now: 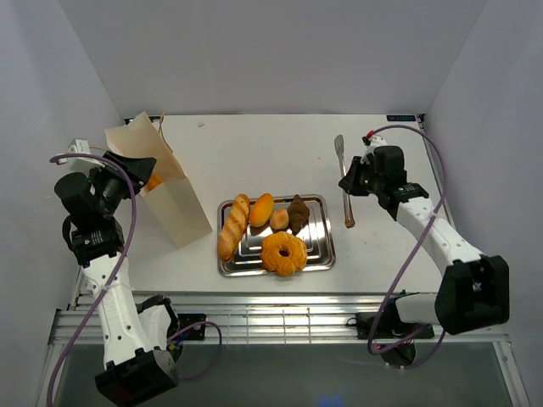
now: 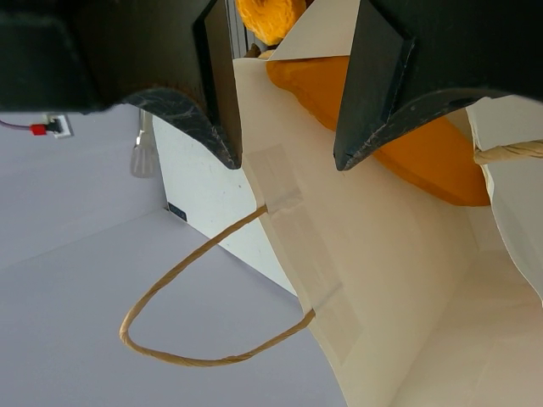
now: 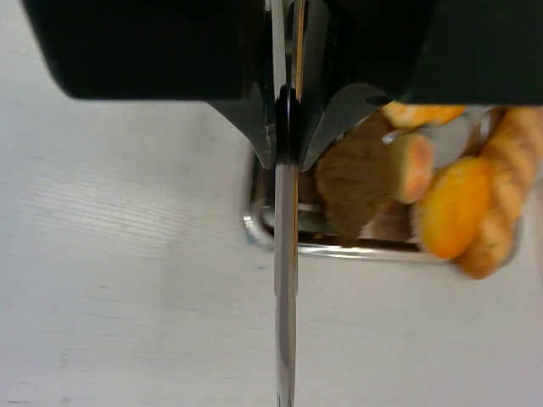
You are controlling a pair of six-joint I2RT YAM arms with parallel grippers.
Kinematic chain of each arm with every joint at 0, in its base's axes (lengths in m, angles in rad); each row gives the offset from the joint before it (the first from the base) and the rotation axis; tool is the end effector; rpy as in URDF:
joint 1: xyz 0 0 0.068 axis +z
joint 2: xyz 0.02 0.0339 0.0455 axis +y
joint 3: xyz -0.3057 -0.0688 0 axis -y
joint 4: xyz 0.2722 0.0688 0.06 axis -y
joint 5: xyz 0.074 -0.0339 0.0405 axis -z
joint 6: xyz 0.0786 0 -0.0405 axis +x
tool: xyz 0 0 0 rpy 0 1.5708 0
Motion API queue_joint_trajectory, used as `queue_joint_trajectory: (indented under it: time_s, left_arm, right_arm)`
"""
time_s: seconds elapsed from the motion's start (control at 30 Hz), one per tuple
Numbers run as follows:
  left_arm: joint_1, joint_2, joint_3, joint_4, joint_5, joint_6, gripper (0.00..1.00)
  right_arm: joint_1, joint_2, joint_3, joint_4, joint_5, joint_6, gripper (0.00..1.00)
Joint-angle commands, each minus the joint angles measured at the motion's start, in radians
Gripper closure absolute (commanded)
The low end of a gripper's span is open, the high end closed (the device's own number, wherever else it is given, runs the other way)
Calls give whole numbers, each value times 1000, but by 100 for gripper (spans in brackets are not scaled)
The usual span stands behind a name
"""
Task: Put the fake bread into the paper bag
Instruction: Pick up the clamp at the center of the board.
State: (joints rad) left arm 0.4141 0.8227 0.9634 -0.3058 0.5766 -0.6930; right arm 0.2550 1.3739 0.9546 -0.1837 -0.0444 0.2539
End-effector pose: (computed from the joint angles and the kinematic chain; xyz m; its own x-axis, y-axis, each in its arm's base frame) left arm 0.2105 0.0457 0.4122 -0.2148 -0.6794 -0.7016 0.0231 0.7147 -0.6991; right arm 0.3464 0.0939 0.2708 -0.6034 0.1020 -0.7909 -0.1403 0.9627 0.2312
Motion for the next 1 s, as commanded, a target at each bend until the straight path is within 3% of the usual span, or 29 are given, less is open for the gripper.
queue_joint_trajectory:
  time_s: [0.0,0.1,0.17,0.3,0.43,0.6,0.97]
  left_arm:
    - [-3,-13,-6,11,0,4,42]
    - [-3,-16,-8,11,3,3,42]
    - [-3,-19,-9,11,2,1,42]
    - [-3,-30,-8,5,2,0,42]
    - [-3,-40,8,-13,-6,0,42]
    - [-3,-62,34,-36,-47,3,42]
    - [-3,-115,86,-98,-198,32,42]
  right_arm:
    - [10,-142,-45,-34,-379,91,92]
    - [62,-185,-45,-116,-550,120,92]
    - [108,-214,-54,-144,-590,140,92]
    - [286,-280,-80,-161,-638,229,83]
    - [389,-335,-148,-64,-678,364,77]
    - [480,-365,-197,27,-677,511,72]
    - [622,-257,-185,112,-634,581,65]
